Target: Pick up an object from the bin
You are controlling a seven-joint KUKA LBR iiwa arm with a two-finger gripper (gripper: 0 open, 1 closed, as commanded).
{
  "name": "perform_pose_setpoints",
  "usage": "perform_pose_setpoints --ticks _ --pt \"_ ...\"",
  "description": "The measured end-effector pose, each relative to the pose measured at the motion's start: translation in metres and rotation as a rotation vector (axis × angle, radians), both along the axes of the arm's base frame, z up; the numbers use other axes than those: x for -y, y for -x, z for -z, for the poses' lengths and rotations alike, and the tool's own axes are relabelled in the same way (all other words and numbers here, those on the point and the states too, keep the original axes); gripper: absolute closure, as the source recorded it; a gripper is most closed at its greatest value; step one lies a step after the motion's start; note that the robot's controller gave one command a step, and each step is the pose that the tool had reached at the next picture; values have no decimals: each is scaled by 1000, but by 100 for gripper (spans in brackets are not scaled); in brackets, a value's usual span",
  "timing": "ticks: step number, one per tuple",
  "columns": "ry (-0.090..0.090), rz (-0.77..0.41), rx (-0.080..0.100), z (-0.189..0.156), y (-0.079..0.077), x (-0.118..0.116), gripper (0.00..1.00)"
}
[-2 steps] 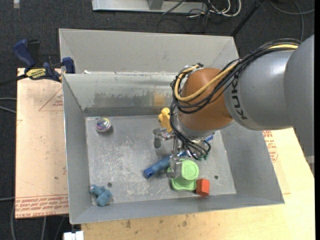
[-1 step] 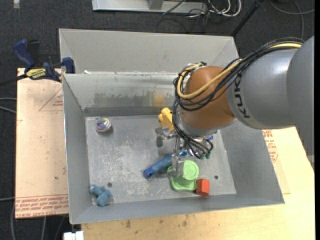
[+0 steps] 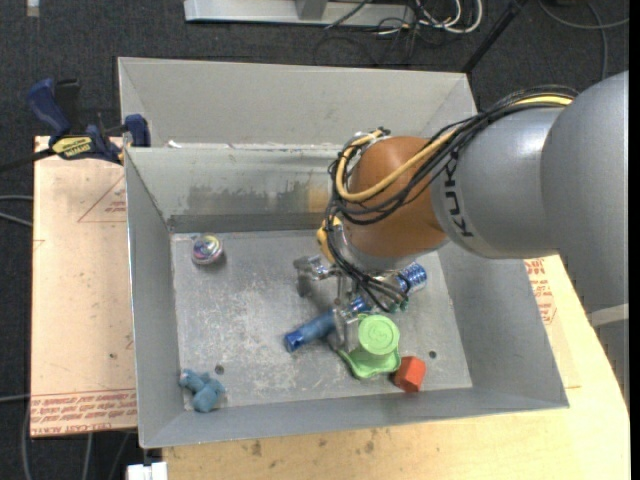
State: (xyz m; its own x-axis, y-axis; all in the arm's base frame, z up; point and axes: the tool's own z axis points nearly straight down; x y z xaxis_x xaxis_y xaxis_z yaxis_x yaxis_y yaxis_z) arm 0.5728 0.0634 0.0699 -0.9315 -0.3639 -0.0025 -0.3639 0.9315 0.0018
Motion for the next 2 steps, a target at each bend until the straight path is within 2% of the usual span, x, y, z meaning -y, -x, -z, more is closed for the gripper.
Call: perform_pose_setpoints --ticks 1,2 --pt "-3 3 1 0 -1 -1 0" --pt "-2 3 3 -1 -1 -1 100"
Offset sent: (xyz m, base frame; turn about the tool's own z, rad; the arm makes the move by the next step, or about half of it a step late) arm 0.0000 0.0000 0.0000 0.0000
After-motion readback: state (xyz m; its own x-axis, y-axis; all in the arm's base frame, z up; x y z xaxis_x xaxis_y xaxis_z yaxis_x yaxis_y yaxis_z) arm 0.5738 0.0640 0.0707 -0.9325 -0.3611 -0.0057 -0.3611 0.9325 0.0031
